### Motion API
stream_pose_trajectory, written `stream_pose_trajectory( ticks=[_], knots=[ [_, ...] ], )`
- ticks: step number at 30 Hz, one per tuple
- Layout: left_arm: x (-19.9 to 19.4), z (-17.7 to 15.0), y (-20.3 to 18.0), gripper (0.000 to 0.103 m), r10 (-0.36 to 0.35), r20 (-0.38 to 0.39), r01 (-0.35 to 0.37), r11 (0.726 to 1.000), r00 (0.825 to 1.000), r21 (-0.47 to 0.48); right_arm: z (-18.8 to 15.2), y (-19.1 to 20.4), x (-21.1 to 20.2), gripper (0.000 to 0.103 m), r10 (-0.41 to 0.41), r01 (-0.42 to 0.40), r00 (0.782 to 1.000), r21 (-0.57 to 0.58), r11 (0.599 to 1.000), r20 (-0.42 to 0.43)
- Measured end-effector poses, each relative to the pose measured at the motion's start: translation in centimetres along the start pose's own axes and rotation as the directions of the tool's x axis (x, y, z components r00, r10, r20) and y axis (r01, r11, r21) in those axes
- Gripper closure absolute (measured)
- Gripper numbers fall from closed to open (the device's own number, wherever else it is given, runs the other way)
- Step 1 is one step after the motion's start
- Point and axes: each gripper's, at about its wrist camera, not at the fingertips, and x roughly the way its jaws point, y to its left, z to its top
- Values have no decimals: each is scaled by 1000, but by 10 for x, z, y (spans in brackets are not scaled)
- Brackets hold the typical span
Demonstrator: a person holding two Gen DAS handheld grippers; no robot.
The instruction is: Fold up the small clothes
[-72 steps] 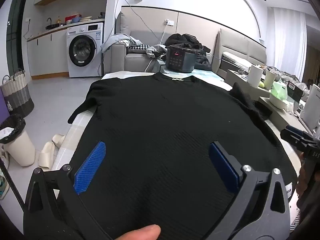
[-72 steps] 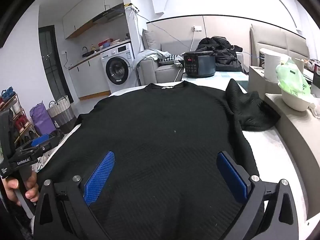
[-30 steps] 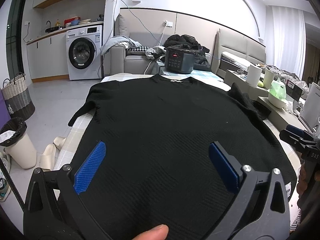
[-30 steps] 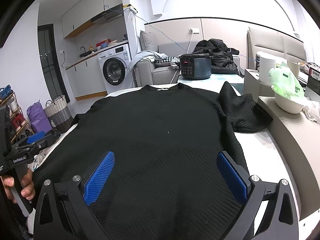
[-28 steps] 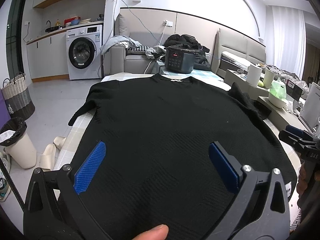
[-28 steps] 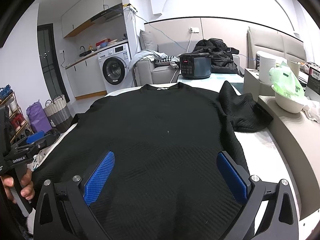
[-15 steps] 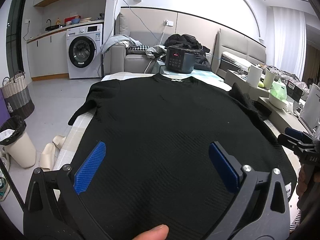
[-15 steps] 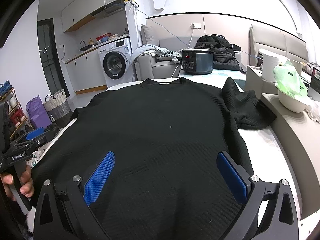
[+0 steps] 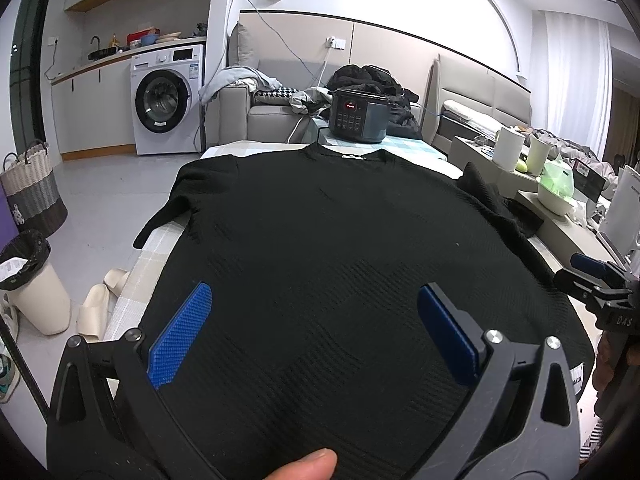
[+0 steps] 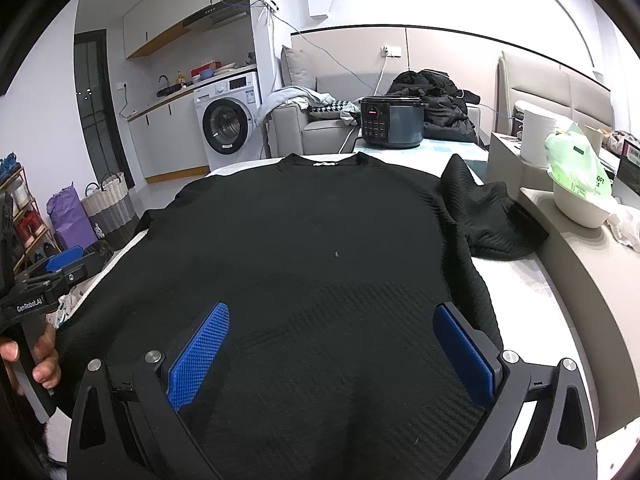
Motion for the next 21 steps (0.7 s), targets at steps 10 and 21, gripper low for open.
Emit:
stream_pose_trajectory(
  ticks=[10, 21],
  knots=[
    [3, -2, 0, 1, 2, -2, -2, 1000, 1000, 22, -1, 2, 1, 0, -6, 6, 1000, -6, 1000, -10],
    [5, -5, -3, 1, 2, -2, -2, 999, 1000, 33, 0, 4, 3, 0, -21, 21, 1000, -9, 1000, -13]
  ],
)
